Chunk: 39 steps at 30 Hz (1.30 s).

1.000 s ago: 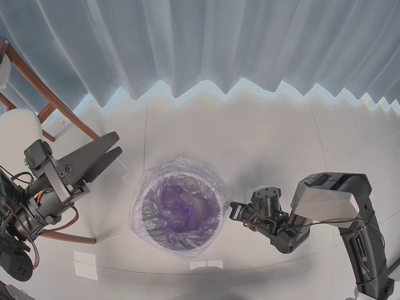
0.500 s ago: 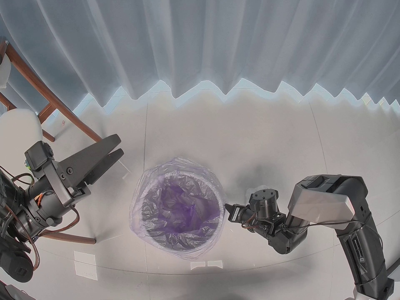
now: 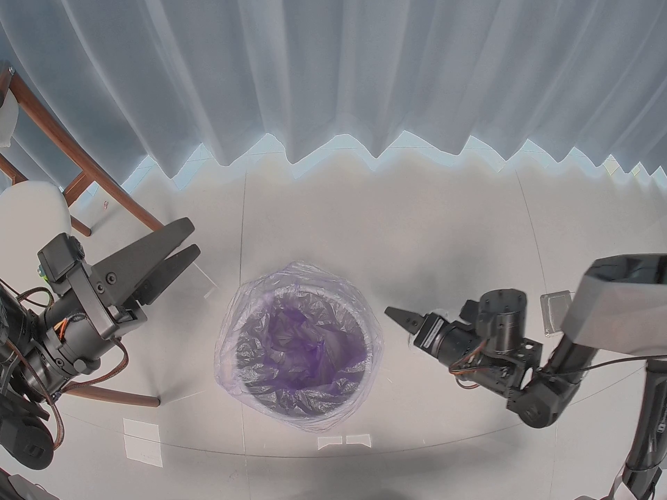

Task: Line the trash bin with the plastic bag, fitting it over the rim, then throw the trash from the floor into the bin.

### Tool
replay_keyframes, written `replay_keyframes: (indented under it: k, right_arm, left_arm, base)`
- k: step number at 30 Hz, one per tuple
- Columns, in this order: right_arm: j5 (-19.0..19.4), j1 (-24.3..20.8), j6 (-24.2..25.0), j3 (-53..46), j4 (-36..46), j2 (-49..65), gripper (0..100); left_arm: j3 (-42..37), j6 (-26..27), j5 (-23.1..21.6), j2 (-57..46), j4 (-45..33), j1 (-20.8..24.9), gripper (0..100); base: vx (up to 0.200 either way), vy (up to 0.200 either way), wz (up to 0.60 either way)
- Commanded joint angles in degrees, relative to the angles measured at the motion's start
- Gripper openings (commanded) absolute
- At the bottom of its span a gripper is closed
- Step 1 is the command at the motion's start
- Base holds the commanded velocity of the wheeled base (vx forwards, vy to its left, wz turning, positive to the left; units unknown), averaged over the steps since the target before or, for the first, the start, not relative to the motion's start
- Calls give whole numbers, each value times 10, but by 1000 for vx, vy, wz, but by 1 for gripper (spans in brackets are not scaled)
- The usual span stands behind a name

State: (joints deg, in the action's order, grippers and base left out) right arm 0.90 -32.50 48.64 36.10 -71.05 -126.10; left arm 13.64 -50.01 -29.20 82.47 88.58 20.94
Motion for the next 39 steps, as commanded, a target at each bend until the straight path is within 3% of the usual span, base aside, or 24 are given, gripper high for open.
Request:
replay_keyframes:
  k: [1,9,13,17,21,25,28,35,39]
  right_arm:
    - [16,-4,101,-159,-18,286,100]
    - [4,9,125,-203,-79,287,100]
    - [0,12,109,-212,-136,243,100]
    - [0,12,104,-236,-188,207,100]
    - [-2,12,103,-239,-190,192,100]
    - [-6,12,103,-239,-190,191,100]
    - [-6,12,103,-241,-189,186,100]
    - [-20,12,102,-240,-190,157,100]
    - [-24,12,101,-239,-190,156,100]
  left_arm:
    - [4,-22,-2,16,0,-14,100]
    - [2,-21,-6,82,0,-43,100]
    - [9,-13,-3,186,0,-70,100]
    - [44,-5,-2,285,1,-119,100]
    - [76,-8,-10,342,1,-174,100]
    - [104,-10,-52,399,1,-218,100]
    - [136,-17,-59,442,2,-245,100]
    - [191,-14,-63,523,3,-255,100]
    - [200,-13,-110,518,3,-254,100]
  base:
    - [-200,0,0]
    - [-200,0,0]
    - [-50,0,0]
    - [0,0,0]
    - [0,0,0]
    - [0,0,0]
    - [0,0,0]
    - [0,0,0]
    - [0,0,0]
